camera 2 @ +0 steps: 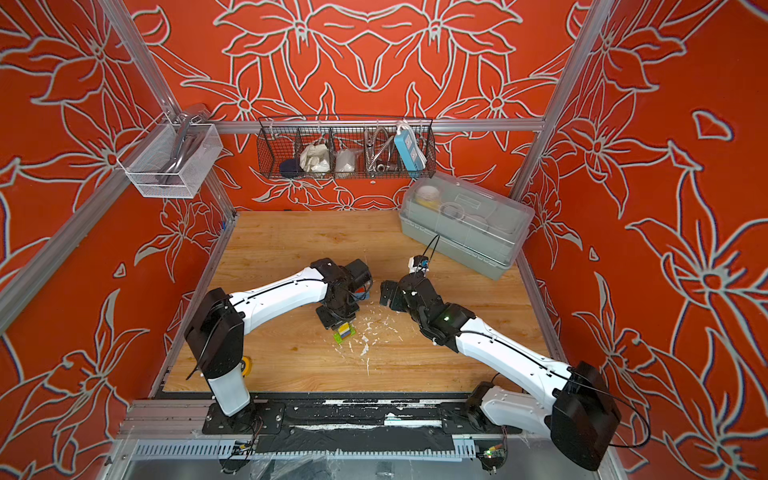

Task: Assemble the number 1 with lego
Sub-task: Assemble the lego brick with the lego brick.

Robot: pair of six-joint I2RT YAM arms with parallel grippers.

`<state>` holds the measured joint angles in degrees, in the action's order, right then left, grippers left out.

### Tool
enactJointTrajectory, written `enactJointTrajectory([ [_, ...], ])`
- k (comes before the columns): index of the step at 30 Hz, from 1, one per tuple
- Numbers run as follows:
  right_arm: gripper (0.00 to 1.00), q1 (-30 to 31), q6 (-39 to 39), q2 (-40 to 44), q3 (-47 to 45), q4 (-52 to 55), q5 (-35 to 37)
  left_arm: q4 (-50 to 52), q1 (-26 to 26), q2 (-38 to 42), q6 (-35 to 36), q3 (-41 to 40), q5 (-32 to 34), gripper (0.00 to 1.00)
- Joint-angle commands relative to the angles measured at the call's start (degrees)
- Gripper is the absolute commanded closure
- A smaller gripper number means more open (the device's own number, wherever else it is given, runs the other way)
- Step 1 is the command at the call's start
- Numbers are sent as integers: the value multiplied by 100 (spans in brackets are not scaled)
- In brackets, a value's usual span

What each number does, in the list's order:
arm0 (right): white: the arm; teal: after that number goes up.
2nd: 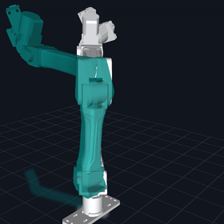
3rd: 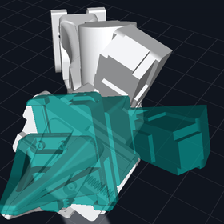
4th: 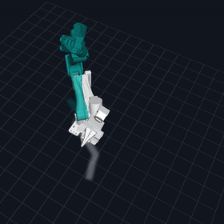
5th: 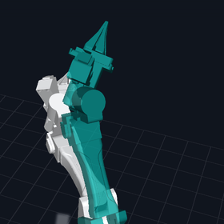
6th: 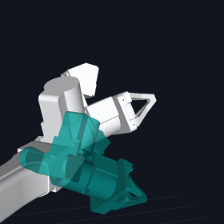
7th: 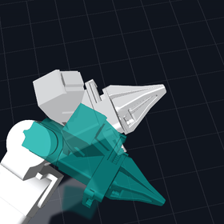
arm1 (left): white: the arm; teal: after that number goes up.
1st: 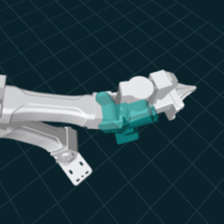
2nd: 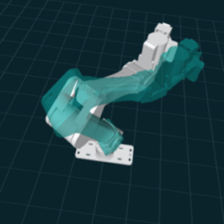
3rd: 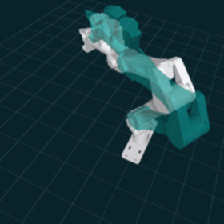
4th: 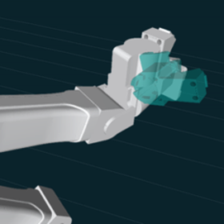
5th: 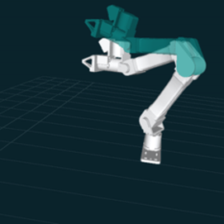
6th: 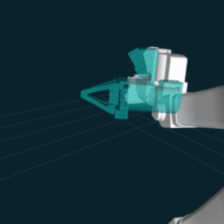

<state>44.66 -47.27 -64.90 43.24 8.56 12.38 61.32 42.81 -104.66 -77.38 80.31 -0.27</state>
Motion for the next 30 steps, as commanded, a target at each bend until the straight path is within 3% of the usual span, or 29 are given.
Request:
enactJointTrajectory([
  [1,0,-40,64,79,26,58,89,-225,-18,-787,16,-445,-69,97],
  [19,0,-67,58,103,17,45,37,-32,-53,-861,257,-201,-25,90],
  [30,0,-70,47,108,17,26,-8,349,-53,-664,452,280,251,50],
])
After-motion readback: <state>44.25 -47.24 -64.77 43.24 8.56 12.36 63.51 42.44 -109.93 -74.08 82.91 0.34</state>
